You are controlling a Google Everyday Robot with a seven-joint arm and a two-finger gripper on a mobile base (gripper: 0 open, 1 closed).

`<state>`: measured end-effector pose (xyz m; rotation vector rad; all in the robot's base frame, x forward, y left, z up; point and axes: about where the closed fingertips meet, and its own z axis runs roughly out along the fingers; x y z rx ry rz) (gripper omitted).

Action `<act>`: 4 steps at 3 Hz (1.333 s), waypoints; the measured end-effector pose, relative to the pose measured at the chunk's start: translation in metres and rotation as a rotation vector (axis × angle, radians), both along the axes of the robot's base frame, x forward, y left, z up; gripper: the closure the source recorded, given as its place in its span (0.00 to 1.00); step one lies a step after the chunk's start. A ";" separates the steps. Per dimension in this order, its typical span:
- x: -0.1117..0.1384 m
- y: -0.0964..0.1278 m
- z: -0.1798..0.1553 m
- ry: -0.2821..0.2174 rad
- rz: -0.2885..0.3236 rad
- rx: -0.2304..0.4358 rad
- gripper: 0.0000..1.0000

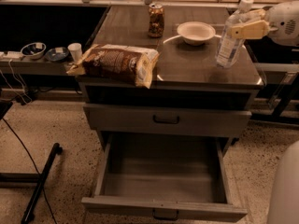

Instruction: Pick blue plastic bottle from middle drawer and place on counter

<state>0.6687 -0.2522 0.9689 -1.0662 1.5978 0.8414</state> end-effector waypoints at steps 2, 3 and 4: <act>0.009 -0.008 -0.023 0.091 -0.025 0.009 0.58; 0.009 -0.008 -0.023 0.091 -0.026 0.009 0.34; 0.009 -0.008 -0.023 0.091 -0.026 0.009 0.11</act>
Offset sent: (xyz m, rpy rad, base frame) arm 0.0170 -0.0317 -0.0243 0.0288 0.1254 -0.0339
